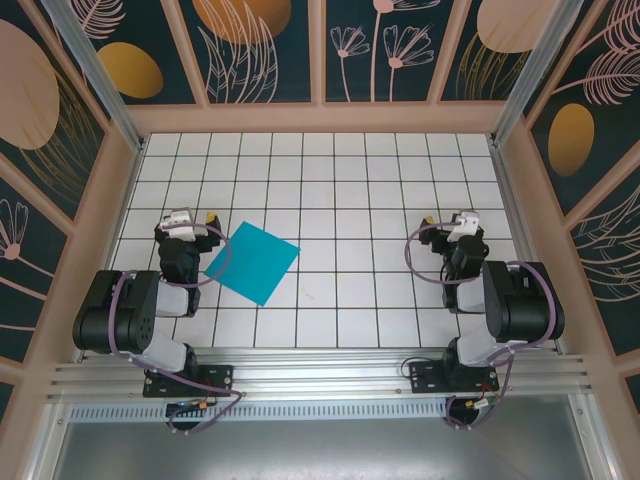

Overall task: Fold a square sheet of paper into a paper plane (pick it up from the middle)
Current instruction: Move the square sheet of paper to the center of the table.

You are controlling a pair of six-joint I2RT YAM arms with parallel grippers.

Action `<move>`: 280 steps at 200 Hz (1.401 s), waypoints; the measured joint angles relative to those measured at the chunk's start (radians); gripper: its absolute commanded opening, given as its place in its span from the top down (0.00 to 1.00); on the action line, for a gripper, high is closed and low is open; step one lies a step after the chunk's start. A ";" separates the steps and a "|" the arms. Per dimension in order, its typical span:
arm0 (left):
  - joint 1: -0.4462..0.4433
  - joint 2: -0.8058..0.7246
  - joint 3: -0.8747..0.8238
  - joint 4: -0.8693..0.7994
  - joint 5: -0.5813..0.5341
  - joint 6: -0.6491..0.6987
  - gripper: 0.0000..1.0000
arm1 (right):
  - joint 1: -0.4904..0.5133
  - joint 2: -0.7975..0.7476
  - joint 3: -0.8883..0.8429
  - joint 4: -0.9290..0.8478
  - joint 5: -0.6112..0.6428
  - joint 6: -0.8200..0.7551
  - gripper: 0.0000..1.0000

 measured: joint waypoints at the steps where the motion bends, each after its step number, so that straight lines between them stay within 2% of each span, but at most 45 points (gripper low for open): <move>1: 0.000 0.000 0.000 0.000 0.000 0.000 0.01 | 0.000 0.000 0.000 0.000 0.000 0.000 0.01; 147: 0.000 0.000 0.000 0.000 0.001 0.000 0.01 | 0.000 0.000 0.000 0.000 0.000 0.000 0.01; 209: 0.001 -0.014 -0.064 0.078 0.063 0.011 0.01 | 0.000 -0.001 -0.001 0.018 -0.045 -0.008 0.01; 245: 0.001 -0.152 -0.112 0.053 0.043 0.006 0.01 | 0.013 -0.060 -0.001 -0.021 -0.035 -0.011 0.01; 280: 0.001 -0.394 -0.103 -0.077 0.032 -0.032 0.01 | 0.019 -0.267 0.117 -0.346 -0.035 0.029 0.01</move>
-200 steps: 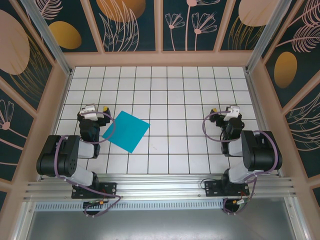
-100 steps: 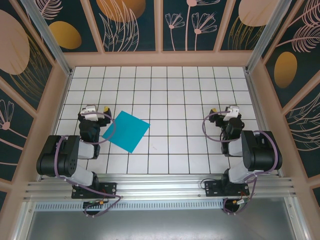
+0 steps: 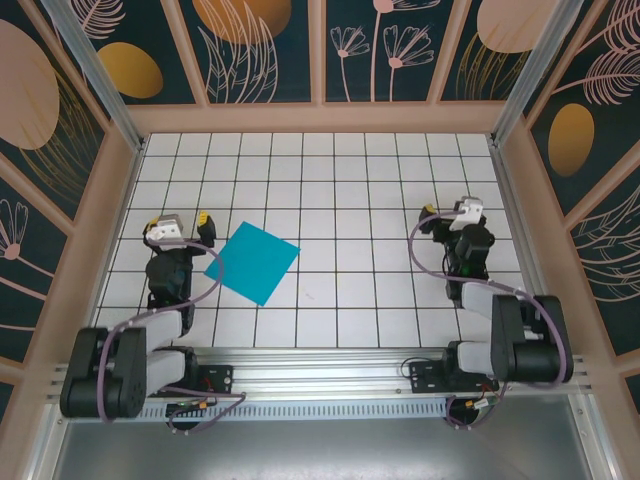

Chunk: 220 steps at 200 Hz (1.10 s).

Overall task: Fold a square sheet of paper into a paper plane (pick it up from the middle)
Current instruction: Move the square sheet of paper to the center of the table.

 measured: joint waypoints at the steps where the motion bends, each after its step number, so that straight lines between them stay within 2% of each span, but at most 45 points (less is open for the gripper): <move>1: 0.000 -0.010 0.001 -0.006 0.000 -0.002 0.01 | 0.000 -0.003 0.004 -0.006 0.000 0.002 0.01; 35: 0.002 -0.230 0.054 -0.219 -0.022 -0.058 0.01 | 0.000 -0.128 0.167 -0.354 -0.071 0.125 0.01; 50: 0.002 -0.308 0.074 -0.301 -0.034 -0.102 0.01 | -0.008 -0.147 0.217 -0.468 -0.158 0.198 0.01; 82: 0.002 -0.441 0.127 -0.493 -0.063 -0.281 0.01 | 0.002 -0.107 0.231 -0.531 -0.422 0.354 0.01; 98: 0.002 -0.489 0.156 -0.607 -0.072 -0.360 0.01 | 0.070 -0.053 0.238 -0.547 -0.505 0.400 0.01; 116: 0.003 -0.524 0.167 -0.700 -0.077 -0.428 0.01 | 0.190 0.005 0.284 -0.600 -0.517 0.410 0.03; 140: 0.004 -0.539 0.167 -0.797 -0.011 -0.480 0.01 | 0.315 0.081 0.360 -0.631 -0.507 0.411 0.07; 220: 0.004 -0.539 0.169 -0.990 0.182 -0.607 0.02 | 0.477 0.359 0.541 -0.689 -0.465 0.447 0.22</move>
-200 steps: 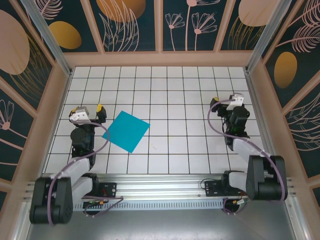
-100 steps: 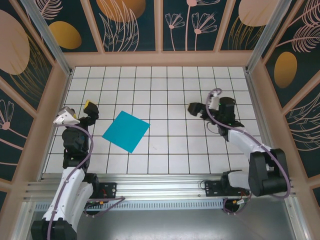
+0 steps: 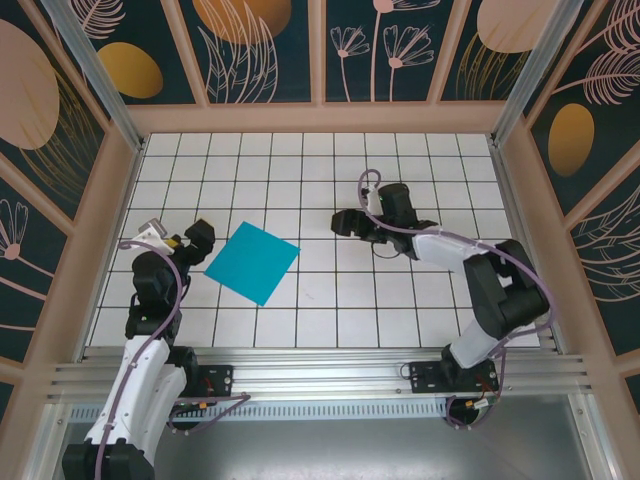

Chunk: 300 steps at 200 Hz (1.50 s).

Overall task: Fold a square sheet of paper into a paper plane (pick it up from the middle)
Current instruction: Move the square sheet of paper to the center of the table.

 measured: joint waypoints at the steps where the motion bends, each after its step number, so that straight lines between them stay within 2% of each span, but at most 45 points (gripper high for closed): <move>1: 0.000 0.000 0.000 -0.002 0.001 -0.001 0.02 | 0.002 0.004 0.004 -0.002 0.000 0.001 0.22; 14: 0.000 0.004 0.008 -0.034 0.022 -0.011 0.01 | 0.024 0.047 0.044 -0.013 0.002 0.005 0.28; 30: 0.000 0.008 0.016 -0.058 0.037 -0.020 0.02 | 0.050 0.109 0.113 -0.027 -0.005 0.011 0.29; 48: 0.000 0.002 0.017 -0.082 0.040 -0.027 0.02 | 0.087 0.193 0.206 -0.043 -0.008 0.015 0.37; 135: 0.000 0.035 0.027 -0.201 -0.006 -0.023 0.01 | 0.290 0.547 0.628 -0.164 0.023 0.018 0.39; 201: 0.000 0.075 0.028 -0.218 0.048 -0.019 0.01 | 0.351 0.725 0.867 -0.253 0.027 0.027 0.41; 252: 0.000 0.032 0.028 -0.247 0.114 -0.024 0.01 | 0.355 0.705 0.816 -0.221 0.117 0.042 0.46; 300: 0.000 0.039 0.012 -0.235 0.204 -0.044 0.01 | 0.315 0.488 0.460 -0.103 0.246 0.078 0.47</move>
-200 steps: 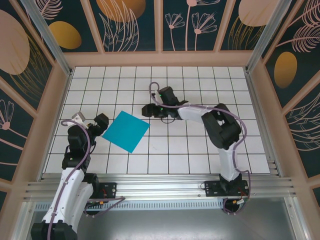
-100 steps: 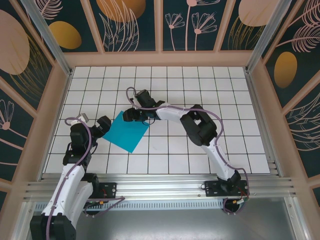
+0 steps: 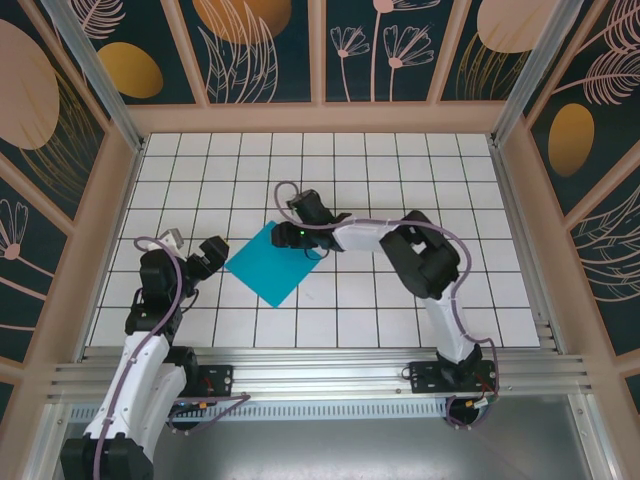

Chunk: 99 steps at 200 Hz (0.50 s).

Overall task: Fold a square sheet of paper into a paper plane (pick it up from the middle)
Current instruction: Move the square sheet of paper to the center of the table.

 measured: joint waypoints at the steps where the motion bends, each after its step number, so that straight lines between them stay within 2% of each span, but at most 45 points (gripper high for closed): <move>1: 0.000 0.001 -0.001 0.001 0.002 0.000 0.02 | -0.003 -0.008 -0.012 0.003 0.005 0.002 0.47; 58: -0.015 0.058 -0.040 0.045 0.090 -0.026 0.01 | -0.079 -0.279 -0.401 0.087 0.134 0.092 0.50; 99: -0.119 0.143 -0.039 0.061 0.098 -0.020 0.02 | -0.077 -0.431 -0.555 0.059 0.182 0.134 0.49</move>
